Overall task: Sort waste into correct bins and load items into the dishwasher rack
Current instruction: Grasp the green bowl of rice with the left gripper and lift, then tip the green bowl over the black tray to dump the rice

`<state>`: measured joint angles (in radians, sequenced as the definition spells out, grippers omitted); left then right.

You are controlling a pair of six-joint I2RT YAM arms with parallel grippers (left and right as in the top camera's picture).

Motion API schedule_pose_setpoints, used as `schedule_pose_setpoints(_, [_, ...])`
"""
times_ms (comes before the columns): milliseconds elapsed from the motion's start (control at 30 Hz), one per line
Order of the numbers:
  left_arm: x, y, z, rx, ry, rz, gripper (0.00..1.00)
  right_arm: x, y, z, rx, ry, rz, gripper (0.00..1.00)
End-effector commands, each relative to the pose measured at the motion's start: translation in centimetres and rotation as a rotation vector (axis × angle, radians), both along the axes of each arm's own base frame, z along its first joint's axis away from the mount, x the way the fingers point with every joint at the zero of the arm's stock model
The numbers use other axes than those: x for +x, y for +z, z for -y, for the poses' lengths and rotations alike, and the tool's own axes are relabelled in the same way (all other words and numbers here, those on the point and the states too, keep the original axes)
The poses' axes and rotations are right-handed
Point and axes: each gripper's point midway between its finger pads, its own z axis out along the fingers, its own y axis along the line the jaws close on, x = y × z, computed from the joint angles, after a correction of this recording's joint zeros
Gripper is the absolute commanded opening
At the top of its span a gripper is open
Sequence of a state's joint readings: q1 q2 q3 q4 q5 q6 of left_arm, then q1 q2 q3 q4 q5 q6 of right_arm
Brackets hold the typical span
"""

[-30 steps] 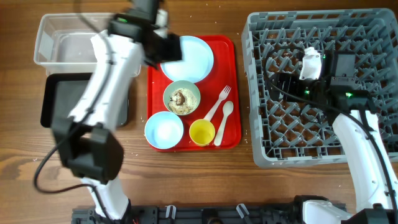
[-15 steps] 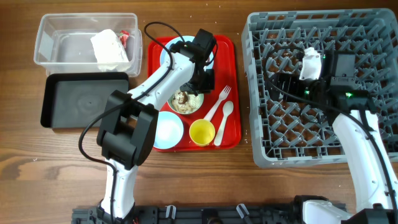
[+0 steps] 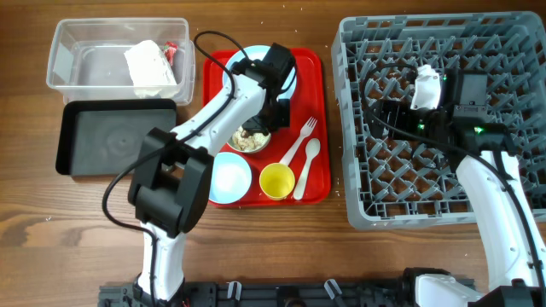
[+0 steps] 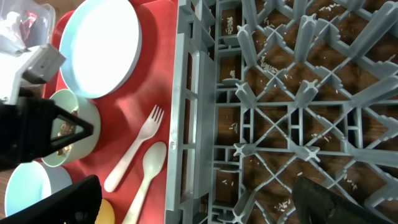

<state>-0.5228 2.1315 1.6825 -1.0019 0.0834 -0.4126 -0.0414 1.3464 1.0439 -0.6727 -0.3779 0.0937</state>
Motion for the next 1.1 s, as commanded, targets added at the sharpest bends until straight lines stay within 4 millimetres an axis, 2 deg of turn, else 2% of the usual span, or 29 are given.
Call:
schedule_pose_setpoints(0, [1.0, 5.8, 1.0, -0.122, 0.001, 0.092, 0.04, 0.4, 0.4, -0.1, 0.017, -0.007, 0.005, 1.00])
schedule_pose_setpoints(33, [1.2, 6.6, 0.6, -0.133, 0.009, 0.105, 0.04, 0.4, 0.4, -0.1, 0.017, -0.007, 0.005, 1.00])
schedule_pose_setpoints(67, [1.5, 8.2, -0.7, -0.153, 0.037, 0.119, 0.04, 0.4, 0.4, -0.1, 0.017, -0.007, 0.005, 1.00])
schedule_pose_setpoints(133, [1.9, 11.1, -5.3, -0.213, 0.122, 0.109, 0.04, 0.4, 0.4, -0.1, 0.017, -0.006, 0.005, 1.00])
schedule_pose_setpoints(200, [2.3, 12.2, -9.2, -0.282, 0.167, 0.089, 0.04, 0.4, 0.4, -0.1, 0.017, -0.006, 0.006, 1.00])
schedule_pose_setpoints(333, [1.5, 13.1, -17.3, -0.443, 0.216, 0.034, 0.04, 0.4, 0.4, -0.1, 0.017, -0.007, 0.008, 1.00])
schedule_pose_setpoints(400, [0.9, 13.9, -19.2, -0.584, 0.110, 0.097, 0.04, 0.4, 0.4, -0.1, 0.017, -0.007, 0.008, 1.00])
schedule_pose_setpoints(467, [0.6, 13.1, -21.4, -0.650, 0.132, 0.129, 0.04, 0.4, 0.4, -0.1, 0.017, -0.007, 0.008, 1.00])
schedule_pose_setpoints(533, [0.9, 11.8, -25.1, -0.785, 0.236, 0.229, 0.04, 0.5, 0.5, -0.1, 0.017, -0.007, 0.012, 1.00])
schedule_pose_setpoints(600, [1.1, 12.1, -26.8, -0.929, 0.289, 0.326, 0.04, 0.6, 0.5, -0.1, 0.016, -0.006, 0.015, 1.00])
schedule_pose_setpoints(700, [0.6, 12.8, -28.5, -1.047, 0.359, 0.381, 0.04, 0.6, 0.5, -0.1, 0.016, -0.006, 0.016, 1.00])
schedule_pose_setpoints(833, [0.6, 16.6, -29.8, -1.302, 0.456, 0.421, 0.04, 0.6, 0.5, -0.1, 0.017, -0.007, 0.015, 1.00])
schedule_pose_setpoints(967, [0.4, 18.1, -30.9, -1.424, 0.552, 0.380, 0.04, 0.6, 0.5, -0.1, 0.017, -0.007, 0.015, 1.00])
schedule_pose_setpoints(1067, [0.4, 18.2, -31.4, -1.464, 0.647, 0.293, 0.04, 0.6, 0.5, -0.1, 0.017, -0.007, 0.015, 1.00])
